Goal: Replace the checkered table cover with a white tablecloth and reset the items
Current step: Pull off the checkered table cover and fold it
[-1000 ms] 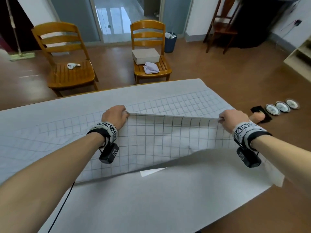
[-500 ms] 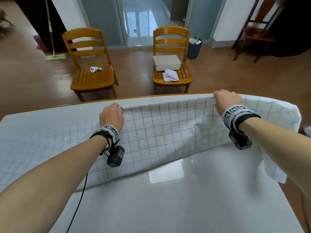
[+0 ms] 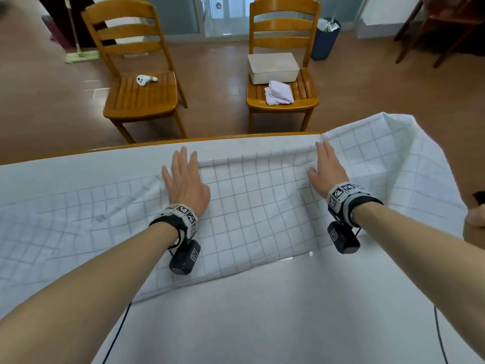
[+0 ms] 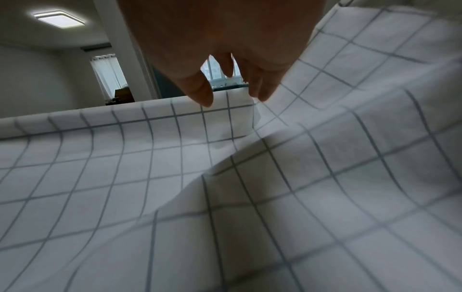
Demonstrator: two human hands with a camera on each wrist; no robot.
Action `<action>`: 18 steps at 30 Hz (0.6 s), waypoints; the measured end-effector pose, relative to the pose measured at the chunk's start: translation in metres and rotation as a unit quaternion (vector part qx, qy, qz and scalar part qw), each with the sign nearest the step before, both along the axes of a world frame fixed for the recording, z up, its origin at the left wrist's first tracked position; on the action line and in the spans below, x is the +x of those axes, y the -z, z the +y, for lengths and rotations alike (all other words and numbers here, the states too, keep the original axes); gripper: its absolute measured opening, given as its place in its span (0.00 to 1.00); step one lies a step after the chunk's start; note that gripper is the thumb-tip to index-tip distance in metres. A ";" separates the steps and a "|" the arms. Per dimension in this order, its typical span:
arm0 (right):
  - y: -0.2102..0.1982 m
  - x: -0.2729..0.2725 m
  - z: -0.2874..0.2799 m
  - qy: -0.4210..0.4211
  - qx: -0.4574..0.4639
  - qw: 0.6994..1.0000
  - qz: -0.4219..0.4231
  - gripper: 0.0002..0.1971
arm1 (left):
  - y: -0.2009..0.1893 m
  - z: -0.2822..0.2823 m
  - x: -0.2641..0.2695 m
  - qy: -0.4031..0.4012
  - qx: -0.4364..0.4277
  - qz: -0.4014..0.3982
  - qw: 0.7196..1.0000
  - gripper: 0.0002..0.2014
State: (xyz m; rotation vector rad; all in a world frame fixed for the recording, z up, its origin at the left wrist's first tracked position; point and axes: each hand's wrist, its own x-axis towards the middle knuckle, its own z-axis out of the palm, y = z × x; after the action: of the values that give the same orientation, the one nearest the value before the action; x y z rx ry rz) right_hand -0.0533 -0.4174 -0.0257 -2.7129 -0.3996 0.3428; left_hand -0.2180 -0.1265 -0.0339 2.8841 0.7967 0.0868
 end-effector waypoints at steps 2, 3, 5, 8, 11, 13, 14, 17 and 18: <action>0.018 -0.015 -0.007 -0.005 0.003 1.000 0.004 0.34 | 0.012 -0.018 -0.008 0.061 0.000 0.009 0.998 0.40; 0.026 -0.024 -0.013 -0.014 0.001 1.000 0.005 0.34 | 0.019 -0.028 -0.015 0.094 -0.011 0.016 0.995 0.38; 0.043 -0.044 -0.026 -0.029 -0.012 0.999 0.012 0.35 | 0.033 -0.048 -0.030 0.171 -0.054 0.028 0.983 0.34; 0.069 -0.081 -0.050 -0.046 -0.044 0.998 0.029 0.33 | 0.054 -0.080 -0.056 0.283 -0.110 0.081 0.949 0.23; 0.090 -0.124 -0.074 -0.079 -0.093 0.991 0.054 0.32 | 0.078 -0.105 -0.082 0.321 -0.104 0.203 0.919 0.28; 0.099 -0.148 -0.085 -0.101 -0.139 0.982 0.076 0.33 | 0.090 -0.113 -0.095 0.307 -0.084 0.230 0.920 0.34; 0.102 -0.158 -0.089 -0.105 -0.154 0.979 0.078 0.35 | 0.094 -0.115 -0.100 0.301 -0.079 0.227 0.923 0.36; 0.101 -0.179 -0.095 -0.096 -0.164 0.979 0.070 0.36 | 0.095 -0.120 -0.113 0.307 -0.073 0.214 0.924 0.36; 0.099 -0.186 -0.097 -0.092 -0.162 0.980 0.072 0.35 | 0.093 -0.122 -0.119 0.308 -0.073 0.216 0.924 0.35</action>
State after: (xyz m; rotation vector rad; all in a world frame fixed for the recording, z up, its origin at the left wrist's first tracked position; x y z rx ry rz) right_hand -0.2391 -0.5145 -0.1249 -2.9446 -0.6017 0.7094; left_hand -0.3373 -0.2481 -0.1274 2.8845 -0.0972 -0.6639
